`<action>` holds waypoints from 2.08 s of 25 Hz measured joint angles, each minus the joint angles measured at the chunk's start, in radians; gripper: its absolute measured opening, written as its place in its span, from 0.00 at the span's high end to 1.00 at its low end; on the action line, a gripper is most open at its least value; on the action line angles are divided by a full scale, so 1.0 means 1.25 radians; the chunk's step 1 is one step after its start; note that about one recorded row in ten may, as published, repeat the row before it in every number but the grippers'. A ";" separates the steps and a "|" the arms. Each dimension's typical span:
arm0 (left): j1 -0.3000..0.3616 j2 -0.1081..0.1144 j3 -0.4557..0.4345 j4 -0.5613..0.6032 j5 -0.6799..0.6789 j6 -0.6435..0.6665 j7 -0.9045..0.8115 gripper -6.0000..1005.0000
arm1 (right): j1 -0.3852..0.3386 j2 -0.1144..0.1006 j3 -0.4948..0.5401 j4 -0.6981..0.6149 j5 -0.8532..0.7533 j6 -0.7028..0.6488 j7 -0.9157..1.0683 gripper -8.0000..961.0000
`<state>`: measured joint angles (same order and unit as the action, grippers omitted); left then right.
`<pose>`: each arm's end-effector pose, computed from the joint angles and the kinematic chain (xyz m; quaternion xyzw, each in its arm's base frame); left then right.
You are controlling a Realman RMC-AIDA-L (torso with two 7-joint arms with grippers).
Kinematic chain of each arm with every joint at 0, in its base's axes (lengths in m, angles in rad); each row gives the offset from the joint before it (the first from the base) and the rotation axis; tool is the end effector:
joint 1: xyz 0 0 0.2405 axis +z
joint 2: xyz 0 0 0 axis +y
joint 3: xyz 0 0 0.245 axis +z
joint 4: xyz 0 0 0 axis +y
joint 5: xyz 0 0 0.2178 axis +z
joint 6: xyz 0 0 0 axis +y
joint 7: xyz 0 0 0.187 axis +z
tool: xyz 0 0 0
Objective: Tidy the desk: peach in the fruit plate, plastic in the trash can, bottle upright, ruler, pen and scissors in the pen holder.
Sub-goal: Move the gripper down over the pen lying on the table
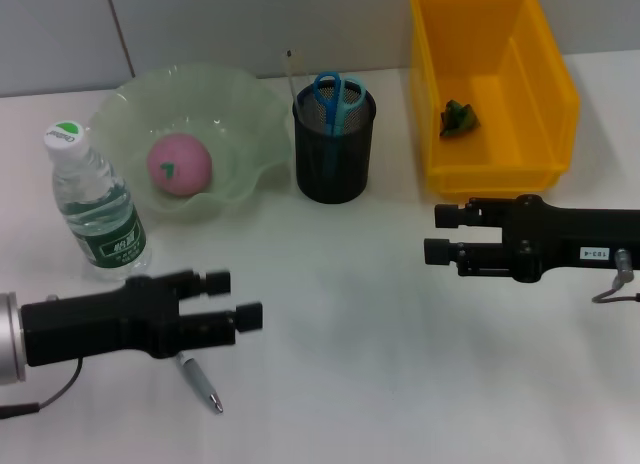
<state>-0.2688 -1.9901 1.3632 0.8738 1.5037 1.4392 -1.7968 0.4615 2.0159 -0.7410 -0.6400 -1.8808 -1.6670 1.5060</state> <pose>-0.2285 0.2992 -0.0475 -0.9021 -0.3485 -0.2520 0.0347 0.2494 0.3257 -0.0075 -0.9144 0.2742 0.2836 0.0905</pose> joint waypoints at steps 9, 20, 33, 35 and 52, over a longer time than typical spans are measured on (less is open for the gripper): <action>-0.033 -0.001 -0.103 0.189 0.341 0.105 -0.388 0.16 | 0.010 -0.001 -0.001 -0.059 -0.044 -0.034 0.020 0.28; -0.147 -0.016 -0.131 0.264 0.572 0.193 -0.631 0.16 | 0.018 -0.002 -0.001 -0.077 -0.085 -0.033 0.020 0.28; -0.267 -0.055 -0.131 0.279 0.800 0.243 -0.831 0.16 | 0.036 -0.007 -0.001 -0.077 -0.093 -0.028 0.029 0.28; -0.280 -0.060 -0.126 0.277 0.829 0.248 -0.851 0.16 | 0.038 -0.007 -0.001 -0.077 -0.094 -0.027 0.030 0.28; -0.319 -0.063 -0.135 0.235 0.845 0.239 -0.856 0.16 | 0.044 -0.009 -0.001 -0.076 -0.096 -0.027 0.031 0.28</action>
<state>-0.6677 -2.0687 1.1948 1.1671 2.5604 1.7379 -2.8667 0.5169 2.0047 -0.7423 -0.7345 -2.0007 -1.7010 1.5447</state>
